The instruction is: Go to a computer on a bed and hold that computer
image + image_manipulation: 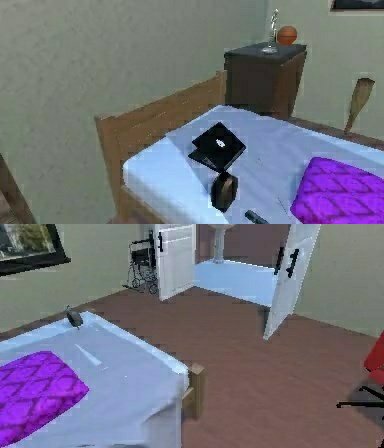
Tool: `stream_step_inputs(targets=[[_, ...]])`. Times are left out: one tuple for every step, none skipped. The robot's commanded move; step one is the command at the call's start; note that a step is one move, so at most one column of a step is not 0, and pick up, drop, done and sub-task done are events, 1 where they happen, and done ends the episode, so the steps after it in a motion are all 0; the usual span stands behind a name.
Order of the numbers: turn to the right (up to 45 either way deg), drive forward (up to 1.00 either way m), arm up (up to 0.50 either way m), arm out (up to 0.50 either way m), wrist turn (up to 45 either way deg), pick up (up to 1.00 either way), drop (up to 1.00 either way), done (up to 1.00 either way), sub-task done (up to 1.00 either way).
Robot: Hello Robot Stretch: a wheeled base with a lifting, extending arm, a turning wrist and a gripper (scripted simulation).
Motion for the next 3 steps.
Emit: stream_step_inputs(targets=[[-45.0, 0.0, 0.0, 0.0, 0.0, 0.0, 0.0, 0.0, 0.0], [-33.0, 0.0, 0.0, 0.0, 0.0, 0.0, 0.0, 0.0, 0.0], [45.0, 0.0, 0.0, 0.0, 0.0, 0.0, 0.0, 0.0, 0.0]])
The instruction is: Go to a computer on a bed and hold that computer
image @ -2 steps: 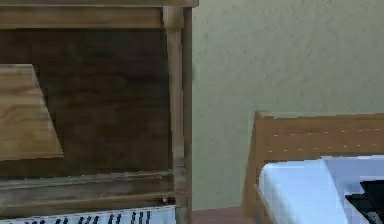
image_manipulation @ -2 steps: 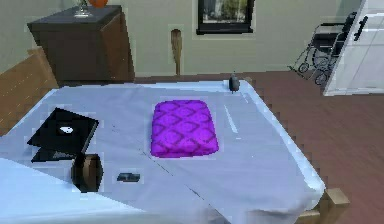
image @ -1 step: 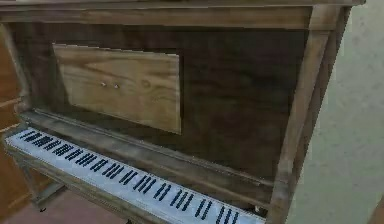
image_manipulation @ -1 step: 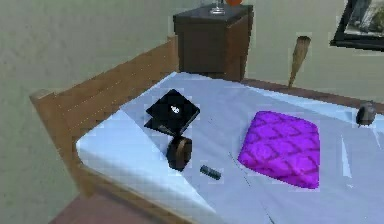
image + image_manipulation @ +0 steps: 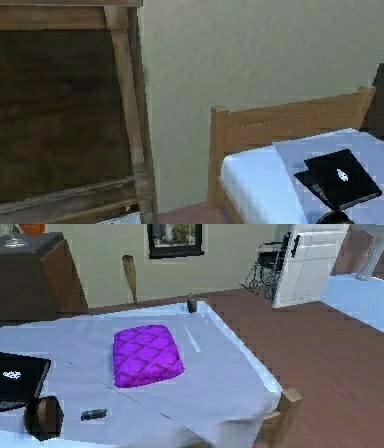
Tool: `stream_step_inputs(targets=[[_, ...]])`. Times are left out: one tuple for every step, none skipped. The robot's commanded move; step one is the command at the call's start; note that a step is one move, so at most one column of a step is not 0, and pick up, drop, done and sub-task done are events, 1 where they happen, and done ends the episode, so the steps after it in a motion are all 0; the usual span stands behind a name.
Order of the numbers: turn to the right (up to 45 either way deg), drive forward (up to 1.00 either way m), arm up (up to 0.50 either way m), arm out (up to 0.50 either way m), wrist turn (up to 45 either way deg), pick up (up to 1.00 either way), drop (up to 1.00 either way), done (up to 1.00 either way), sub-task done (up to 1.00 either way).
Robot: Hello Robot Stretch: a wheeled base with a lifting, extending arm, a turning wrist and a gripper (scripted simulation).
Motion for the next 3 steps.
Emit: stream_step_inputs(targets=[[42.0, 0.0, 0.0, 0.0, 0.0, 0.0, 0.0, 0.0, 0.0], [0.0, 0.3, 0.0, 0.0, 0.0, 0.0, 0.0, 0.0, 0.0], [-45.0, 0.0, 0.0, 0.0, 0.0, 0.0, 0.0, 0.0, 0.0]])
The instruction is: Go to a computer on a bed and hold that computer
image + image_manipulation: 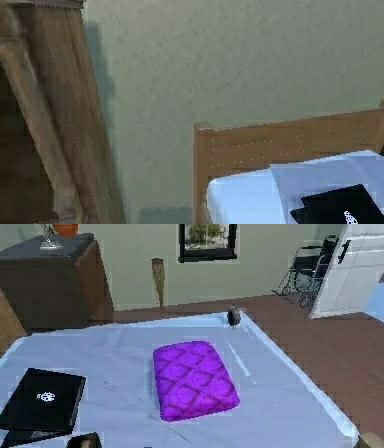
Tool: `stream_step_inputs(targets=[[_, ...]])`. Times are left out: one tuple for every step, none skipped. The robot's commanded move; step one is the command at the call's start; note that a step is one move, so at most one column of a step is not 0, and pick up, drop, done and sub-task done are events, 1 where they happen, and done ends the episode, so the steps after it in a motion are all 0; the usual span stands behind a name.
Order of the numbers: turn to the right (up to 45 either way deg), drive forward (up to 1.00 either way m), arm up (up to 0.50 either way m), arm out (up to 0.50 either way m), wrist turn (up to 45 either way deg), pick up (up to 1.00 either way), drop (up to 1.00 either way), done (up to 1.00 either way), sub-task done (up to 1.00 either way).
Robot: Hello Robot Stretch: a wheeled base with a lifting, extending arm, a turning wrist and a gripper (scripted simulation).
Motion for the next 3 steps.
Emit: stream_step_inputs(targets=[[-39.0, 0.0, 0.0, 0.0, 0.0, 0.0, 0.0, 0.0, 0.0], [0.0, 0.0, 0.5, 0.0, 0.0, 0.0, 0.0, 0.0, 0.0], [0.0, 0.0, 0.16, 0.0, 0.0, 0.0, 0.0, 0.0, 0.0]])
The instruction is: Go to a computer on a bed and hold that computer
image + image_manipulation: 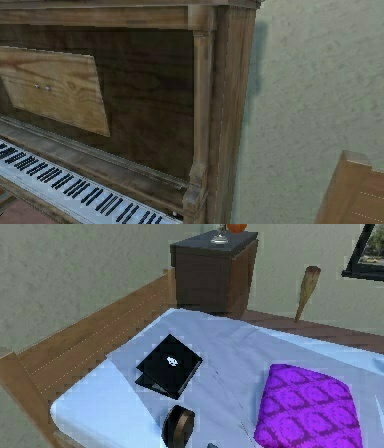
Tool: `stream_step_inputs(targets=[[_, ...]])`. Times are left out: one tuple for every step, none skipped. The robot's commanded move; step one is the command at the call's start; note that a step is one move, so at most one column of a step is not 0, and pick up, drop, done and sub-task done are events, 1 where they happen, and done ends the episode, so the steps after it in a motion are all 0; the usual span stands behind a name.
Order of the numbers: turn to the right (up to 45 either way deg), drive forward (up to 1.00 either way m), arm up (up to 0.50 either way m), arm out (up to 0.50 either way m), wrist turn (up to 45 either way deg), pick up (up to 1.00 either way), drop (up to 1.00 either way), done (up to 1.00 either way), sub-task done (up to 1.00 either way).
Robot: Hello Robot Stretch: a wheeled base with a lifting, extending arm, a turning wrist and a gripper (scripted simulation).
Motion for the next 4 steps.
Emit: stream_step_inputs(targets=[[0.0, 0.0, 0.0, 0.4, 0.0, 0.0, 0.0, 0.0, 0.0], [0.0, 0.0, 0.0, 0.0, 45.0, 0.0, 0.0, 0.0, 0.0], [0.0, 0.0, 0.0, 0.0, 45.0, 0.0, 0.0, 0.0, 0.0], [0.0, 0.0, 0.0, 0.0, 45.0, 0.0, 0.0, 0.0, 0.0]])
